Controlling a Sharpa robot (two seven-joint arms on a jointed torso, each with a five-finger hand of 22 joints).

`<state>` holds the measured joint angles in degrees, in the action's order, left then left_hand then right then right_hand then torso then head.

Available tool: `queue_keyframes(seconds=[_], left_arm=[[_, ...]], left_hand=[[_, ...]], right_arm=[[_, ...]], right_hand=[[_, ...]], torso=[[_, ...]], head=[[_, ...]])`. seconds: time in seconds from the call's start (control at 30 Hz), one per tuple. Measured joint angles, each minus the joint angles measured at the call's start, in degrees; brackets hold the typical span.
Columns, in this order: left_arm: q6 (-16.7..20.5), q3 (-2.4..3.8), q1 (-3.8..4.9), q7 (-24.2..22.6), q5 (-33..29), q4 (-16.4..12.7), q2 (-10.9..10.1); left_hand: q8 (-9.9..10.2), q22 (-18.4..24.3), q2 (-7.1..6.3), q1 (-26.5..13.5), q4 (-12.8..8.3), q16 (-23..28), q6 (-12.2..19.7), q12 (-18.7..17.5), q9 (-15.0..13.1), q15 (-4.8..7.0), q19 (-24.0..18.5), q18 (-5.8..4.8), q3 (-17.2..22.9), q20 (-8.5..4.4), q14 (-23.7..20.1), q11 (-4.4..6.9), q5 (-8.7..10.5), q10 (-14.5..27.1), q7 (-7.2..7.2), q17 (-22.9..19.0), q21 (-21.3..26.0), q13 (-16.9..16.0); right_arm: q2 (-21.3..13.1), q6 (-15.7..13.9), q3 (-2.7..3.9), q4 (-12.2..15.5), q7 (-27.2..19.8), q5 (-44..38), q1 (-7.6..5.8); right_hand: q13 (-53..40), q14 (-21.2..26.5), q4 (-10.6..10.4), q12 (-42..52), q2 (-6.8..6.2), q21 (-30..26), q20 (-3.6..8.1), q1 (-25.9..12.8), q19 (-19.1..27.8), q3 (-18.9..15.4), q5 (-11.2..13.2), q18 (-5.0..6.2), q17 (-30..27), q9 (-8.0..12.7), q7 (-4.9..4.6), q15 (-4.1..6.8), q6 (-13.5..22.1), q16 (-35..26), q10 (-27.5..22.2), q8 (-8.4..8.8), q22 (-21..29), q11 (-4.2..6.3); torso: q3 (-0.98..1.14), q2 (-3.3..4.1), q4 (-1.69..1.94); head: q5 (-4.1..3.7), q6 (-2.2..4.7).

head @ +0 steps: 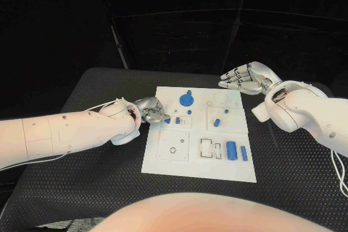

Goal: Assemble the parts on the task board

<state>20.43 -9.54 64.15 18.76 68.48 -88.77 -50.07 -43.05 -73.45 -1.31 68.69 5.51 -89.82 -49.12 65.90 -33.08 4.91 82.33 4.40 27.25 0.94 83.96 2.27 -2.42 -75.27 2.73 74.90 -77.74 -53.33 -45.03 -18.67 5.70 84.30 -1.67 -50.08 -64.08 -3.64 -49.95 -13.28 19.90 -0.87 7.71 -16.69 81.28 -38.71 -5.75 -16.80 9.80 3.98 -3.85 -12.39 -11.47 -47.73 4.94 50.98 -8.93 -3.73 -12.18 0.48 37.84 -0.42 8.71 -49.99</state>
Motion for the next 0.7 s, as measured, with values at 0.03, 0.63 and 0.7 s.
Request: queue_keyframes(seconds=[0.03,0.63,0.7], left_arm=[[-0.07,0.01,0.01,0.06,0.02,0.00,0.01],[-0.50,0.02,0.04,0.57,0.19,-0.44,-0.04],[-0.49,0.02,0.04,0.57,0.19,-0.46,-0.05]], left_hand=[[0.00,0.00,0.03,-0.02,-0.07,0.00,0.07,0.00,0.00,0.00,0.00,0.00,0.07,0.00,0.00,0.00,0.00,0.00,-0.10,0.00,0.00,0.00],[-0.01,-0.15,-1.02,0.11,0.16,0.00,-0.22,0.00,0.01,0.00,0.00,0.00,1.42,0.00,0.00,-0.10,-0.08,-0.31,-0.39,0.00,0.00,-0.45],[-0.23,-0.28,-1.29,-0.16,0.12,0.00,-0.33,0.00,0.02,0.00,0.00,0.00,1.78,0.00,0.00,0.09,-0.08,-0.51,-0.51,0.00,0.00,-0.64]], right_arm=[[0.00,0.01,0.00,-0.01,0.00,0.00,0.00],[0.10,0.13,0.00,-0.13,0.00,0.03,0.04],[0.12,0.14,-0.01,-0.15,-0.01,0.04,0.06]], right_hand=[[0.00,0.00,0.00,0.00,0.00,0.00,0.00,0.00,0.00,0.00,0.00,0.00,0.00,0.00,0.00,0.00,0.00,0.00,0.00,0.00,0.00,0.00],[0.00,0.00,0.00,0.00,0.00,0.00,0.00,0.00,0.00,0.00,0.00,0.00,-0.08,0.00,0.00,0.00,0.00,0.00,0.00,0.00,0.00,0.00],[0.00,0.00,0.00,0.00,0.00,0.00,0.00,0.00,0.00,0.00,0.00,0.00,-0.08,0.00,0.00,0.00,0.00,0.00,0.00,0.00,0.00,0.00]], torso=[[0.00,0.00,0.01],[0.00,0.01,0.02],[0.00,0.01,0.02]], head=[[-0.01,0.00],[-0.07,0.00],[-0.07,0.00]])
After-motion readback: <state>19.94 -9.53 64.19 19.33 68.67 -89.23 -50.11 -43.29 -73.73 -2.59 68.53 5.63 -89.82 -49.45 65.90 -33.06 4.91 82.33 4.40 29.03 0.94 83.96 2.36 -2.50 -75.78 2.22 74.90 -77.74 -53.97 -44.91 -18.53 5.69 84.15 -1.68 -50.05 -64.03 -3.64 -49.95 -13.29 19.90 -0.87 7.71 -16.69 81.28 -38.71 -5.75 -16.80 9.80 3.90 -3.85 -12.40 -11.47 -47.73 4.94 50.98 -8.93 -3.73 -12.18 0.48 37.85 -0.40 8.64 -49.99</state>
